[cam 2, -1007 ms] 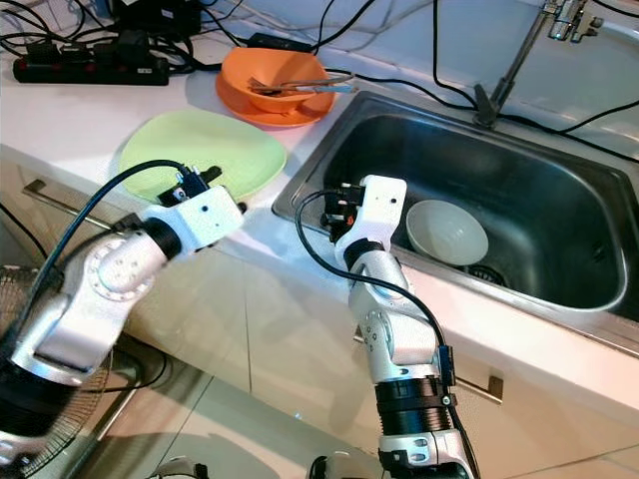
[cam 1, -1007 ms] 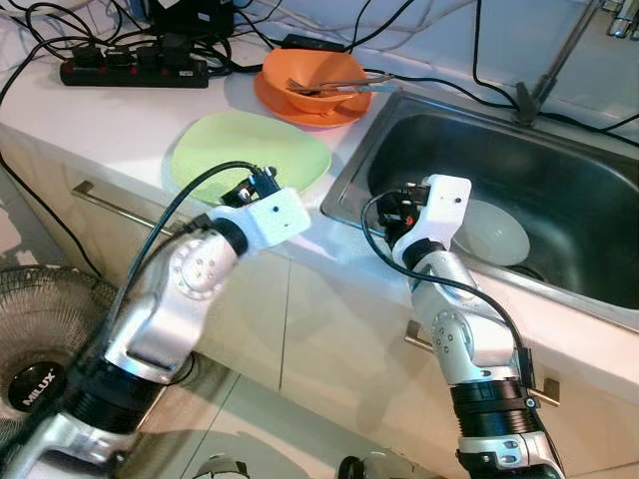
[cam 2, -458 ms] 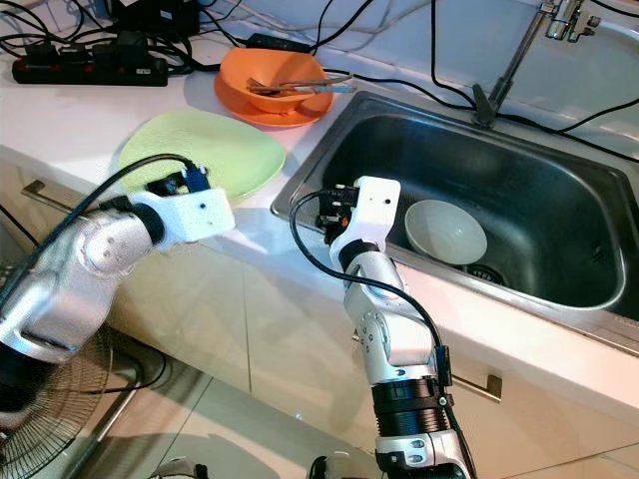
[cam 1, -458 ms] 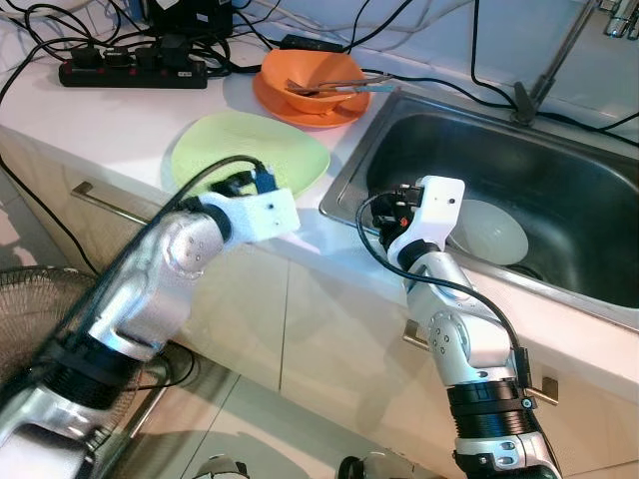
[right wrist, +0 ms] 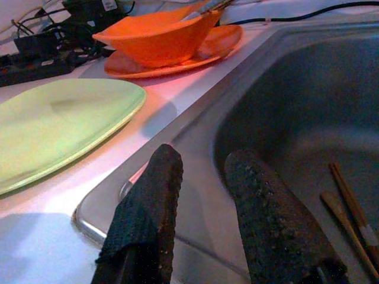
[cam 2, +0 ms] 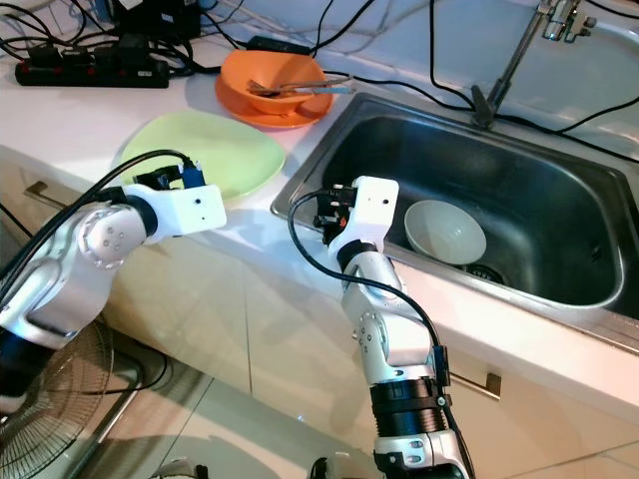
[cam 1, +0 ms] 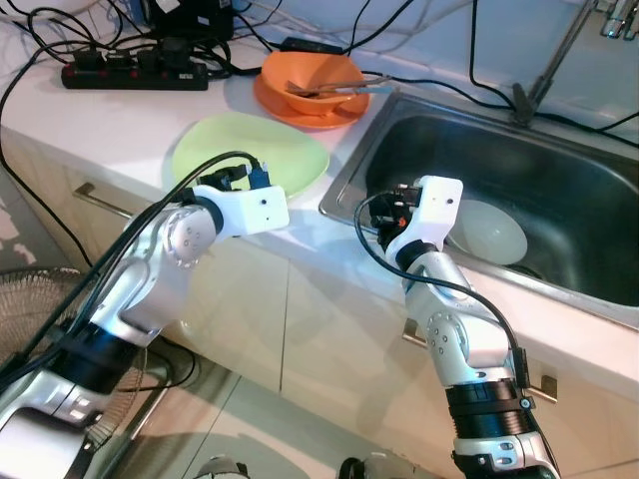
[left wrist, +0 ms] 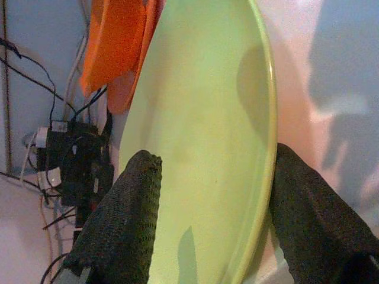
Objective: Kitchen organization
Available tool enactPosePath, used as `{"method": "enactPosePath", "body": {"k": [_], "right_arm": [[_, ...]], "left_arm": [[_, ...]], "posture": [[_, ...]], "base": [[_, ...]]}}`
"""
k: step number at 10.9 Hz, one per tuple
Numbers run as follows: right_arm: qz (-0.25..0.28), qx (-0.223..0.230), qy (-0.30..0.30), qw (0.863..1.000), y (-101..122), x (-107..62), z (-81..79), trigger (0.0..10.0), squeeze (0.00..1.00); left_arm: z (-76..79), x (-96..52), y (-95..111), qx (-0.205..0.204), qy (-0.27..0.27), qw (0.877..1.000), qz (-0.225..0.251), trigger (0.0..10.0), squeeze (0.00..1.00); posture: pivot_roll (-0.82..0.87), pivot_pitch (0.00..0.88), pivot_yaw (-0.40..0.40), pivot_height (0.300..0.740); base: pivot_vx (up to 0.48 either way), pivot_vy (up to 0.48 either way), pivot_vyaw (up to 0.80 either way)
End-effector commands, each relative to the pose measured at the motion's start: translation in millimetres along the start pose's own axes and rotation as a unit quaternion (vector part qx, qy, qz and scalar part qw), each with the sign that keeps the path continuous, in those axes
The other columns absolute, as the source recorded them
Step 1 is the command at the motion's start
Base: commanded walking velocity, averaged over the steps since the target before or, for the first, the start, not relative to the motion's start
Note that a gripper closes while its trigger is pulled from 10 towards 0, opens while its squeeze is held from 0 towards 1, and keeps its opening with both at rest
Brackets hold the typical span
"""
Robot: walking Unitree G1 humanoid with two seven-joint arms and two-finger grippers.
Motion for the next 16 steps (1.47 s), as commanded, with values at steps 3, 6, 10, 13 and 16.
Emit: {"method": "enactPosePath", "body": {"k": [3, 6, 10, 13, 16], "right_arm": [[0.001, -0.003, -0.012, 1.000, 3.2, -0.5, 5.8, 10.0, 0.00], [-0.001, -0.004, -0.014, 1.000, 2.9, -0.7, 6.5, 10.0, 0.00], [-0.004, -0.004, -0.017, 1.000, 1.1, -1.6, 7.4, 10.0, 0.00], [-0.006, -0.004, -0.019, 1.000, 0.0, -1.8, 7.5, 10.0, 0.00], [-0.008, -0.003, -0.022, 1.000, -0.8, -1.7, 8.4, 10.0, 0.00]], "left_arm": [[11.8, 13.8, -7.6, 0.017, -0.015, 0.999, -0.023, 10.0, 0.00], [22.4, 26.9, -15.1, 0.029, -0.027, 0.998, -0.041, 10.0, 0.00], [31.0, 31.0, -14.3, 0.029, -0.037, 0.998, -0.033, 0.0, 0.00], [32.0, 32.5, -16.5, 0.029, -0.037, 0.998, -0.033, 0.0, 0.00], [33.3, 32.7, -18.7, 0.029, -0.038, 0.998, -0.034, 0.0, 0.00]], "posture": [[-0.02, 0.047, -0.077, 0.719], [-0.03, 0.050, -0.076, 0.719], [-0.04, 0.062, -0.071, 0.719], [-0.03, 0.064, -0.072, 0.719], [-0.04, 0.063, -0.072, 0.719]], "base": [[0.000, 0.000, 0.00], [0.000, 0.000, 0.00], [0.000, 0.000, 0.00], [0.000, 0.000, 0.00], [0.000, 0.000, 0.00]]}}
Point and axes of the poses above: a point about 5 cm out from each wrist's last joint towards the gripper, its own x axis pointing out of the wrist towards the gripper, its own y axis along the axis of the wrist's last joint, z = x × y, the point moved 5 cm from there along x, pointing out of the wrist towards the gripper, and after that the axes turned 1 degree about x, right-handed, at the moved point
